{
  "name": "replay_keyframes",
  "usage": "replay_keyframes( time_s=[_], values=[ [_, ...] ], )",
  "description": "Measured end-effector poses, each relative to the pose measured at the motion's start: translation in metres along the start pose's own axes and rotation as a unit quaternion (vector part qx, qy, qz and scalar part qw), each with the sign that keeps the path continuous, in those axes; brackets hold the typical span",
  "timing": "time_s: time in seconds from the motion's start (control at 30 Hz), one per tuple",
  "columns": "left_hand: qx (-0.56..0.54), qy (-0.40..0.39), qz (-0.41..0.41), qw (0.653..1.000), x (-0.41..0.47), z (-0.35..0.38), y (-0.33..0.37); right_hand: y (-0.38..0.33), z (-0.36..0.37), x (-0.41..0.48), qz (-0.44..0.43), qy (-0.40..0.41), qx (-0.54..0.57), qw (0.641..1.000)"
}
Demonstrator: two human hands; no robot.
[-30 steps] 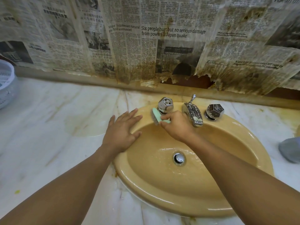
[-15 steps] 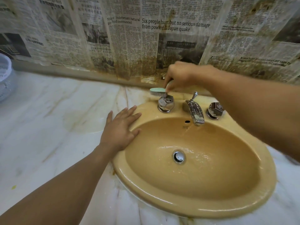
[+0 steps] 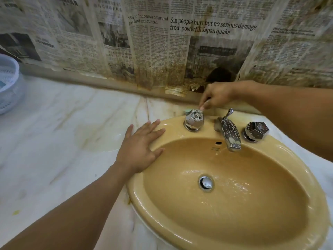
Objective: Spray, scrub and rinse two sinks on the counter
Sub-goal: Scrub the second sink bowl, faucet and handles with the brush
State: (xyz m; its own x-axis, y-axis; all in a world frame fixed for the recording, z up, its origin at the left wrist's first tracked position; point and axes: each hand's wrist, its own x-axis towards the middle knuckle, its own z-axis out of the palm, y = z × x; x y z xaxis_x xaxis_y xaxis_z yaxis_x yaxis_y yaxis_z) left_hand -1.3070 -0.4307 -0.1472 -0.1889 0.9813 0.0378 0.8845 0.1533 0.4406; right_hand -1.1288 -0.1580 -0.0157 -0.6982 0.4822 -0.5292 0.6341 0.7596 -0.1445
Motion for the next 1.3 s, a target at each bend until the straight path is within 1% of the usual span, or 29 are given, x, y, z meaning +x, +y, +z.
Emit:
replay_keyframes(
  time_s=[0.07,0.13,0.2,0.27,0.33,0.43,0.5,0.53,0.63,0.77,0.9,1.0,1.17,1.23,1.3],
  values=[
    [0.002,-0.003,0.003,1.000,0.002,0.000,0.000,0.011,0.007,-0.010,0.025,0.014,0.024,0.999],
    [0.008,-0.004,0.011,1.000,0.004,-0.001,0.000,0.004,0.014,-0.014,0.031,0.041,0.036,0.998],
    [0.007,0.002,0.015,1.000,0.005,-0.001,0.001,-0.009,0.021,-0.012,0.036,0.072,0.018,0.997],
    [0.005,0.006,0.017,1.000,0.005,-0.001,0.001,-0.019,0.025,-0.012,0.062,0.088,0.001,0.994],
    [0.007,0.005,0.016,1.000,0.005,-0.001,0.001,-0.029,0.020,-0.021,0.098,0.079,-0.027,0.992],
    [0.000,0.009,0.003,1.000,0.004,0.000,0.002,-0.055,0.013,-0.042,0.143,0.036,-0.071,0.987],
    [-0.005,0.026,-0.009,1.000,0.001,0.003,0.002,-0.075,0.020,-0.048,0.167,0.019,-0.092,0.981],
    [-0.009,0.034,-0.017,0.999,-0.002,0.003,0.002,-0.082,0.028,-0.049,0.179,0.024,-0.094,0.979],
    [-0.019,0.048,-0.042,0.998,-0.017,0.005,0.004,-0.090,0.048,-0.052,0.223,0.098,-0.052,0.968],
    [-0.015,0.048,-0.064,0.997,-0.037,0.007,0.008,-0.103,0.060,-0.058,0.271,0.125,-0.043,0.954],
    [-0.017,0.042,-0.076,0.996,-0.044,0.008,0.009,-0.117,0.083,-0.064,0.273,0.111,-0.062,0.954],
    [-0.014,0.046,-0.077,0.996,-0.048,0.008,0.011,-0.113,0.083,-0.067,0.269,0.143,-0.071,0.950],
    [-0.019,0.055,-0.078,0.995,-0.051,0.009,0.013,-0.115,0.080,-0.066,0.274,0.168,-0.033,0.947],
    [-0.023,0.058,-0.077,0.995,-0.050,0.010,0.011,-0.117,0.091,-0.076,0.275,0.181,-0.026,0.944],
    [-0.029,0.063,-0.076,0.995,-0.050,0.012,0.009,-0.122,0.109,-0.086,0.264,0.201,-0.051,0.942]
  ],
)
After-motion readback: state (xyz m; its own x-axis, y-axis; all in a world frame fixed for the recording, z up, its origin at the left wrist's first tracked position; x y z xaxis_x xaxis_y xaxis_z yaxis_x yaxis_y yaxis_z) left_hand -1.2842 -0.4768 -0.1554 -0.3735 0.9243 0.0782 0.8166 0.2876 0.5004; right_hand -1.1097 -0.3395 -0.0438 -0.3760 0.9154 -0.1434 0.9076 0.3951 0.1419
